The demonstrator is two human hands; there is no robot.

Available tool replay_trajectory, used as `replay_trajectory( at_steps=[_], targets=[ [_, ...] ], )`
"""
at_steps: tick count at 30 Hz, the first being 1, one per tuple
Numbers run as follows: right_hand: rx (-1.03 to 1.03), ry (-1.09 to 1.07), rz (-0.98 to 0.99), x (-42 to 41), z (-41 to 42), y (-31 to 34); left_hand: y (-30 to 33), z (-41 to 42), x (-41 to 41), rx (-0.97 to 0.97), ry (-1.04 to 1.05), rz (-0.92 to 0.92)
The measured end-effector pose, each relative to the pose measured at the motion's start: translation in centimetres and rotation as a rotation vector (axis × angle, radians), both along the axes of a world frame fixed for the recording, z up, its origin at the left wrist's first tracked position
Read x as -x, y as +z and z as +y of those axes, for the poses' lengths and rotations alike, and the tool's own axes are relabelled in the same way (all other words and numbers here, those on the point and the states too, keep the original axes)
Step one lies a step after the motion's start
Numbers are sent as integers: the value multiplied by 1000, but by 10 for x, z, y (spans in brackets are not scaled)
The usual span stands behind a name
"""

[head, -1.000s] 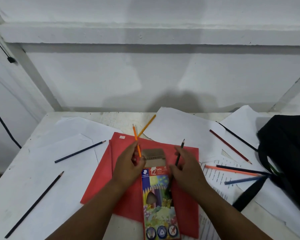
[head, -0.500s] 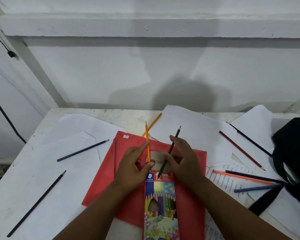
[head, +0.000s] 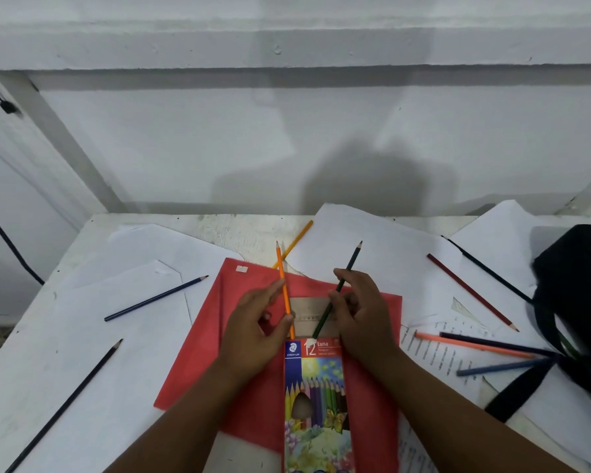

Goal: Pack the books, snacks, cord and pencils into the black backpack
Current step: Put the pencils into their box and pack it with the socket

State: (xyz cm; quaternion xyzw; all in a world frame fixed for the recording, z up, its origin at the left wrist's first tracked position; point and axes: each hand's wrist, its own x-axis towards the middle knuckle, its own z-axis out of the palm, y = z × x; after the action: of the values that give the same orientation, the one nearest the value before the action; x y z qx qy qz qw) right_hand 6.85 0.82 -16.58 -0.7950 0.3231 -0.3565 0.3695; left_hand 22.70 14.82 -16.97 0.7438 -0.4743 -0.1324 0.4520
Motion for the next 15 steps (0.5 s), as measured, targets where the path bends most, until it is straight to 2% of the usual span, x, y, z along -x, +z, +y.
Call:
replay_trajectory(
  at_steps=[7, 11, 15],
  targets=[
    [-53, -60, -16, 2, 0, 0, -2, 1, 0, -52, -34, -36],
    [-120, 11, 16, 1, 1, 1, -2, 2, 1, -69, -70, -56],
    [-87, 82, 48, 2, 1, -1, -8, -1, -1, -68, -97, -96]
  ],
)
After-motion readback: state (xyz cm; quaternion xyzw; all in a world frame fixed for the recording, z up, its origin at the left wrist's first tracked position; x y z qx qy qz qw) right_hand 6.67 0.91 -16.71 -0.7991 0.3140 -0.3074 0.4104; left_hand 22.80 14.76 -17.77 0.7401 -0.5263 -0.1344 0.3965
